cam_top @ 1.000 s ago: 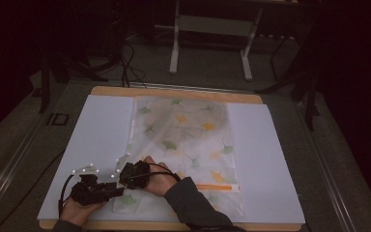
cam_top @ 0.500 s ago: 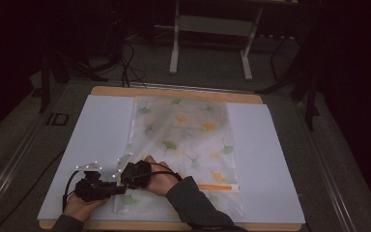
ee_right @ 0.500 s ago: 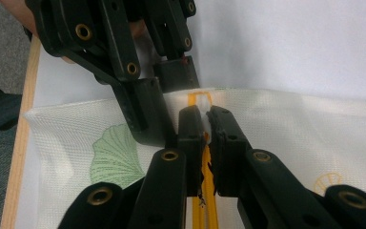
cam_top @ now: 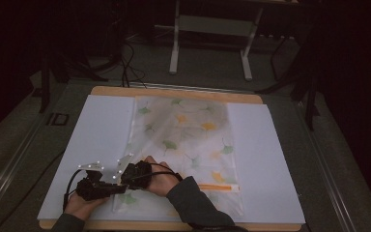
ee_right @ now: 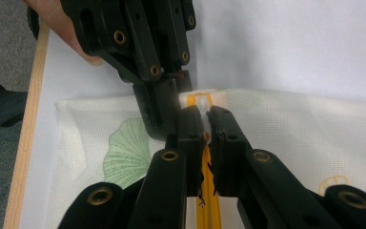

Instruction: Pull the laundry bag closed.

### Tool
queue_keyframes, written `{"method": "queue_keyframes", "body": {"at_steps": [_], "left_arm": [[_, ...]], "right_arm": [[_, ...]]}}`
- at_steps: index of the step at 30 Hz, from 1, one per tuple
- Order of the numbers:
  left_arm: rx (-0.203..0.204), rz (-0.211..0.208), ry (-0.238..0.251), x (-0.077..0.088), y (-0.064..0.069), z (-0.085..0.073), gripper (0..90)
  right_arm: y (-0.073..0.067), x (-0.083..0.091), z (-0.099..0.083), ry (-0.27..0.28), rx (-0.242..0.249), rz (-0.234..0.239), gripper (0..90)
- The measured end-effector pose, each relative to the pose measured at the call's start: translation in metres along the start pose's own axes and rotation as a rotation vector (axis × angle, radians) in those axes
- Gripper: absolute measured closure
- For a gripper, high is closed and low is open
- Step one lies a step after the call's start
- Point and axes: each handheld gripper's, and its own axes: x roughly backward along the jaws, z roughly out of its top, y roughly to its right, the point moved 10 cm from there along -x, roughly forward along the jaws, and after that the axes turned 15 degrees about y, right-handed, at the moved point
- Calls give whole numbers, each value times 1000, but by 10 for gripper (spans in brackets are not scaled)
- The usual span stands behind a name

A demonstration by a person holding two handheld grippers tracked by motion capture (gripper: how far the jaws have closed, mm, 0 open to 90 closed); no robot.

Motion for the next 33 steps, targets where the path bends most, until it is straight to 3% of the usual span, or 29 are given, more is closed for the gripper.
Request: {"method": "queue_keyframes", "body": {"at_steps": [23,33], "left_arm": [[4,-37,32,3,6,3,875],[-3,-35,32,3,6,3,875]], "right_arm": [[0,3,-13,-29,11,-10,847],[-1,8,-19,-49,27,-22,846]]}}
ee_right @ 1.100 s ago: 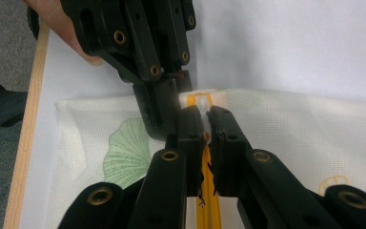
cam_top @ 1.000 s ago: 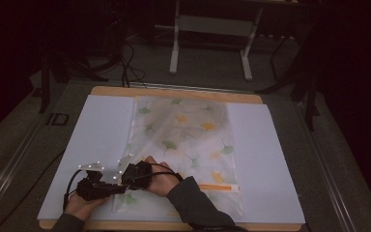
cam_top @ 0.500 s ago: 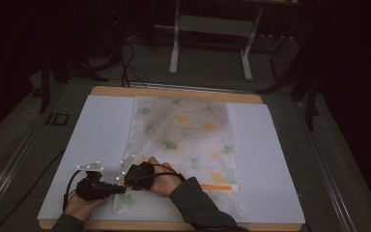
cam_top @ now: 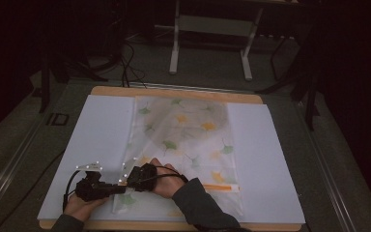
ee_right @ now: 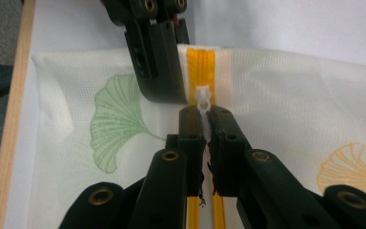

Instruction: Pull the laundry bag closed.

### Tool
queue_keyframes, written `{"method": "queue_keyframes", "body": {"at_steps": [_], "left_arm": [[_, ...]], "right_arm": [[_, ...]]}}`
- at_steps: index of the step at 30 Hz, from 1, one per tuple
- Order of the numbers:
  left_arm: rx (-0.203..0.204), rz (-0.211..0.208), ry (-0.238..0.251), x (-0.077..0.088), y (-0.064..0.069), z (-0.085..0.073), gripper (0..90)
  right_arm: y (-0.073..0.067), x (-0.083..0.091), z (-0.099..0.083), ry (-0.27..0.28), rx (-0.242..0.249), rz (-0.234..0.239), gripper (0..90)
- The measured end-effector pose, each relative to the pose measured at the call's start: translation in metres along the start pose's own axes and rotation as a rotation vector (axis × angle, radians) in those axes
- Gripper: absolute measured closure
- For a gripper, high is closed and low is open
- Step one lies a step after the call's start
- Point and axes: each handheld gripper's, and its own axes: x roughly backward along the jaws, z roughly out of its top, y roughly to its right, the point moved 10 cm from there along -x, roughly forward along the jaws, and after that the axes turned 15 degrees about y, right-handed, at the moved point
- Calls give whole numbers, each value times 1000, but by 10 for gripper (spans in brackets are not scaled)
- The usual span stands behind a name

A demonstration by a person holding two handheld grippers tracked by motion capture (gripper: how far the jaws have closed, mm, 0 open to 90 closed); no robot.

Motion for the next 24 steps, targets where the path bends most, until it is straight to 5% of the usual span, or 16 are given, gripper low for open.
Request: {"method": "queue_keyframes", "body": {"at_steps": [24], "left_arm": [[3,-3,6,0,1,0,875]], "right_arm": [[1,10,-17,-38,6,-13,847]]}}
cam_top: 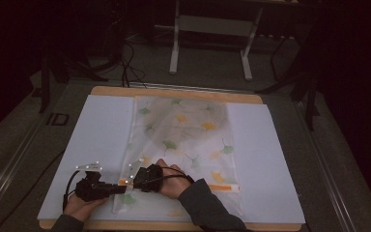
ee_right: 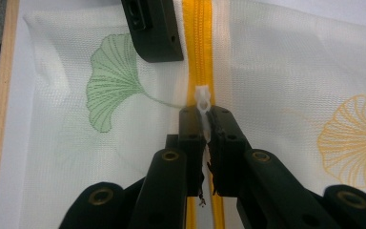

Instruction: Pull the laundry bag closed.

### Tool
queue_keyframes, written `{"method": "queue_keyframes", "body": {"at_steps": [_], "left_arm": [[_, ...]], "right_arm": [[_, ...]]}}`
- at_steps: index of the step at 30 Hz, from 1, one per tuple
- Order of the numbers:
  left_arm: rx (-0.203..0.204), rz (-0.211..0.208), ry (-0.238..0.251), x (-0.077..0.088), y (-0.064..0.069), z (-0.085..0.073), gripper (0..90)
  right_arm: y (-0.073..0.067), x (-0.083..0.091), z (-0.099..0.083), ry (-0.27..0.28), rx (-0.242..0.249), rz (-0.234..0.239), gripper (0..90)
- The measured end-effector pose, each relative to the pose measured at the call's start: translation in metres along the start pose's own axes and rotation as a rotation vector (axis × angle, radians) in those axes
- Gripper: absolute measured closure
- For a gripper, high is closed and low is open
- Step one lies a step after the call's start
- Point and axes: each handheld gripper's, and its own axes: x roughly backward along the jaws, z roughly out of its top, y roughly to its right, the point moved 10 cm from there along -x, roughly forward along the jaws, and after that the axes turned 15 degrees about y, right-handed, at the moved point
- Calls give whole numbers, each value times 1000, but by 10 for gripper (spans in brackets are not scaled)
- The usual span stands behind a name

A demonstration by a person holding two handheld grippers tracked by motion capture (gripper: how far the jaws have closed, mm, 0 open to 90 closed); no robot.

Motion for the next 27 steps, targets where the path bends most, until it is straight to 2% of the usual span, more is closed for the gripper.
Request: {"method": "queue_keyframes", "body": {"at_steps": [4,7,17,18,27], "left_arm": [[0,1,4,2,-1,1,875],[-1,2,3,2,-1,0,875],[-7,-1,7,3,-1,1,875],[-7,-1,7,3,-1,1,875],[-10,-1,5,3,-1,1,875]], "right_arm": [[1,1,-2,-9,12,-9,847],[2,3,-7,-11,-2,-8,847],[4,13,-19,-39,-8,-23,847],[5,14,-20,-40,2,-21,847],[3,18,-23,-41,0,-25,847]]}}
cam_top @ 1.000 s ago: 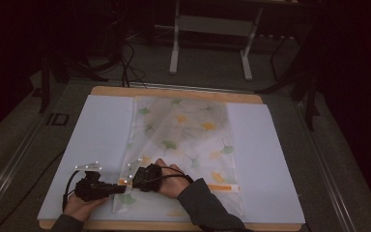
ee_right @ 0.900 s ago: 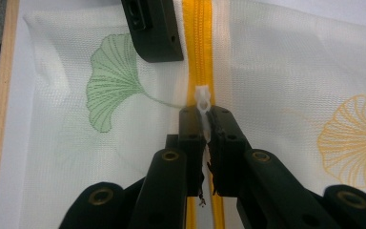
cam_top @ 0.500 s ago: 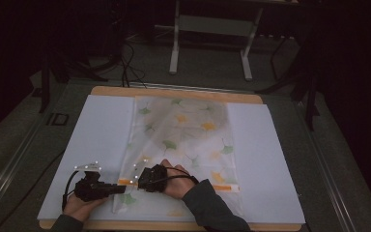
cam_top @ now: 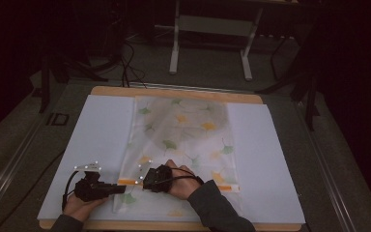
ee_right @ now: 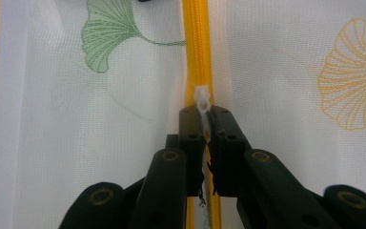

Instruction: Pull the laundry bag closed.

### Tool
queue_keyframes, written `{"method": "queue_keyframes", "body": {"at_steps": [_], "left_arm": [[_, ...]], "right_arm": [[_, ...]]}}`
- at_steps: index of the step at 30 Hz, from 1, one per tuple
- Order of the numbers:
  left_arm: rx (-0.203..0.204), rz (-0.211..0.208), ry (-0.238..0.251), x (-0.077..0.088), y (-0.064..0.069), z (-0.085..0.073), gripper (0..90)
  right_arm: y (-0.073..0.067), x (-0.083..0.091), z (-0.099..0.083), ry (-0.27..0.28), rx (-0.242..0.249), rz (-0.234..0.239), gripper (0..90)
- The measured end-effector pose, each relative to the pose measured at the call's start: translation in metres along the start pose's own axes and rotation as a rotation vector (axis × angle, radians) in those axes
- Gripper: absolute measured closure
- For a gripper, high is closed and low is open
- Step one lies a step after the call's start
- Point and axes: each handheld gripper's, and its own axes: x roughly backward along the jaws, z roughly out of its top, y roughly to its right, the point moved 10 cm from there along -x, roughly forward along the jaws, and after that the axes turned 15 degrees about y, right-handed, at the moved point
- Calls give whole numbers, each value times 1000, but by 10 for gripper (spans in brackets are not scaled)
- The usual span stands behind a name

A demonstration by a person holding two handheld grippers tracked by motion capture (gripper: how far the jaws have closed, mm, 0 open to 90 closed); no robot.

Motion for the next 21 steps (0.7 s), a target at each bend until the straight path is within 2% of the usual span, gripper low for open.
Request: {"method": "queue_keyframes", "body": {"at_steps": [6,21], "left_arm": [[0,1,2,0,0,0,875],[1,1,3,1,-1,0,874]], "right_arm": [[1,4,-7,-11,-13,-6,847],[3,16,-19,-40,-7,-23,847]]}}
